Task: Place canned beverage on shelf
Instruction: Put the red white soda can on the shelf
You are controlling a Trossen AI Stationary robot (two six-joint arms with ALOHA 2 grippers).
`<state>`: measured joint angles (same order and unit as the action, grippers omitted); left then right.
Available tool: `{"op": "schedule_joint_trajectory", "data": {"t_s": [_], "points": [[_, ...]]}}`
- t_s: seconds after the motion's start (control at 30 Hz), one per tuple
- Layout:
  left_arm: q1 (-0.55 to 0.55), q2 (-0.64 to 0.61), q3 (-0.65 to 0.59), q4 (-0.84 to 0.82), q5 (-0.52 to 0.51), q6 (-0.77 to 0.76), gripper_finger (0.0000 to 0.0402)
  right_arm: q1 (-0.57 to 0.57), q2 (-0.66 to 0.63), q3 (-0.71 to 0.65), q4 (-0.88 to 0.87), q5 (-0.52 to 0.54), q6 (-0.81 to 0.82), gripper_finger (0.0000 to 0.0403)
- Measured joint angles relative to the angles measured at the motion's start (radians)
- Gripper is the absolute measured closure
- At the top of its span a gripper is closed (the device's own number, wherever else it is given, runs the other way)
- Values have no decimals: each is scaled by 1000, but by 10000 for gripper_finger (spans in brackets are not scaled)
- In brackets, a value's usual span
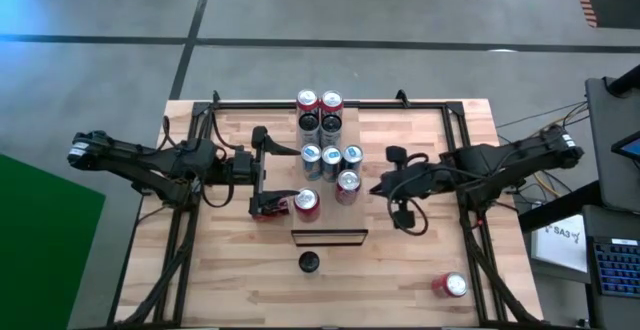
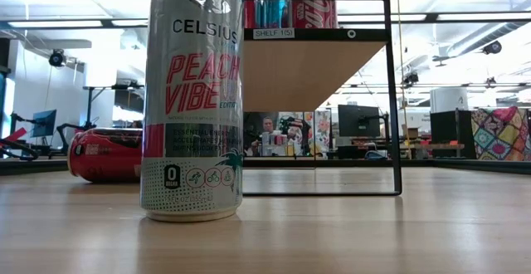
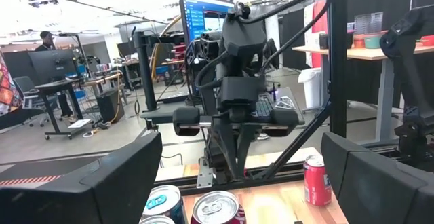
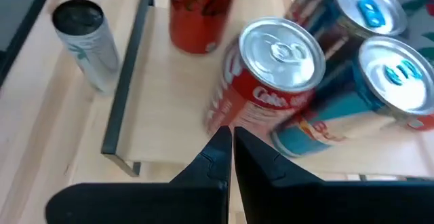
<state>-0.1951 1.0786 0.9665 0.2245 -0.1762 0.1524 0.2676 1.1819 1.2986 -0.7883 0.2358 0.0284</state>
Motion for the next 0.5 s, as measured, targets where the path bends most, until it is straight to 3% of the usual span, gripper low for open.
{"op": "schedule_joint_trajectory", "data": {"t_s": [0.23,0.5], "points": [[1,0,0,0,0,0,31,-2,-12,-72,31,70,4,394],[1,0,0,1,0,0,31,-10,-8,-192,212,116,-52,394]]}}
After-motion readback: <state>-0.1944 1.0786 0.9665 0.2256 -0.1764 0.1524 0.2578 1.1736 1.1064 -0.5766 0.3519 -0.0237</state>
